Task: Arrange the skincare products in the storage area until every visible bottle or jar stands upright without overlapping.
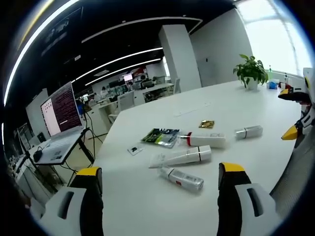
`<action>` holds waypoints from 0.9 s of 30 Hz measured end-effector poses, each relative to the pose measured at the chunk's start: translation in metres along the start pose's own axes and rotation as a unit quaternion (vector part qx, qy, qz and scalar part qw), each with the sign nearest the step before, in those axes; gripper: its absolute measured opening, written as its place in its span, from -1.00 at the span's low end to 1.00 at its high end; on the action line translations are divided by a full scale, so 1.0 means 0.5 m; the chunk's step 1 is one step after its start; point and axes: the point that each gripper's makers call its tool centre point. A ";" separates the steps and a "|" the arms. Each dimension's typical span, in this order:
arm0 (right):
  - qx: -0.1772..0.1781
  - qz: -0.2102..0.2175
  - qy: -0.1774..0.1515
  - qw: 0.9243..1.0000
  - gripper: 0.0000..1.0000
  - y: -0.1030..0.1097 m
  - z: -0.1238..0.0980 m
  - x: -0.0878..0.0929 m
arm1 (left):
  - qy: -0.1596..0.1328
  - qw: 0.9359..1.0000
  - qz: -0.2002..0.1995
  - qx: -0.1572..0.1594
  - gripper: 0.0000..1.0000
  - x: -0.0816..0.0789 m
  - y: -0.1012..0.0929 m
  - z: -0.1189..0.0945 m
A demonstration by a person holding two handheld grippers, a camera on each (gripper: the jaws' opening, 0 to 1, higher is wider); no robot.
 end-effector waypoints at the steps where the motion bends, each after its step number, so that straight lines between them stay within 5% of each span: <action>1: 0.000 0.000 0.000 1.000 0.90 0.000 0.000 0.000 | 0.000 1.000 0.000 0.000 0.83 0.000 0.000 0.000; 27: -0.008 -0.008 0.013 1.000 0.87 0.008 0.002 0.009 | 0.011 1.000 0.005 0.017 0.78 0.007 -0.012 -0.005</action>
Point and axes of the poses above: the point that each gripper's makers call its tool centre point, and the gripper's own axes: z roughly forward along the fingers, y roughly to its left, x roughly out of its underside, and after that the axes turned 14 degrees about -z, right-handed
